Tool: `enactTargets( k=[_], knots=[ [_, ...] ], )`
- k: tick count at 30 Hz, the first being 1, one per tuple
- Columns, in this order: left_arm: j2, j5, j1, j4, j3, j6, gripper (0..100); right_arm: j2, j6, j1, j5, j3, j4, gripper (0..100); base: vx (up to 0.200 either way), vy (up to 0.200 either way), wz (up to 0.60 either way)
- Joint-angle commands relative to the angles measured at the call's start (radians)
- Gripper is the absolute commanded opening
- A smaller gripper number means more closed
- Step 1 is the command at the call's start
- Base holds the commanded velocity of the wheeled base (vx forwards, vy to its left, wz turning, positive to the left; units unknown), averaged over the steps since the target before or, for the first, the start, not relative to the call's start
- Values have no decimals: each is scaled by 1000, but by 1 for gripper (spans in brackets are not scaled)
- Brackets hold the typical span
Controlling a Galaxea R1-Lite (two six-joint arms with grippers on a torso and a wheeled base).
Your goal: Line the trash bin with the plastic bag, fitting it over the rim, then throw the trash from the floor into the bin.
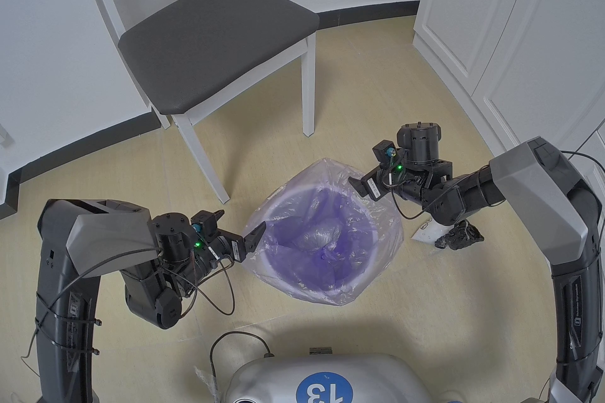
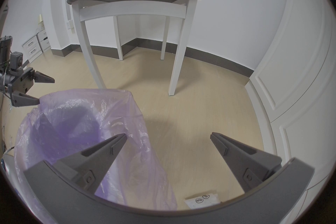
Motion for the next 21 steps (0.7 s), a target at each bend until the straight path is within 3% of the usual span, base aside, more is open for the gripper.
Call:
enactTargets(
  k=[1, 21],
  knots=[
    [21, 0, 15, -17, -21, -1, 100, 33, 1, -7, 0, -24, -1, 100, 0, 0, 0],
    [96, 0, 45, -17, -67, -1, 100, 162, 27, -39, 0, -136, 0, 100, 0, 0, 0]
  ],
)
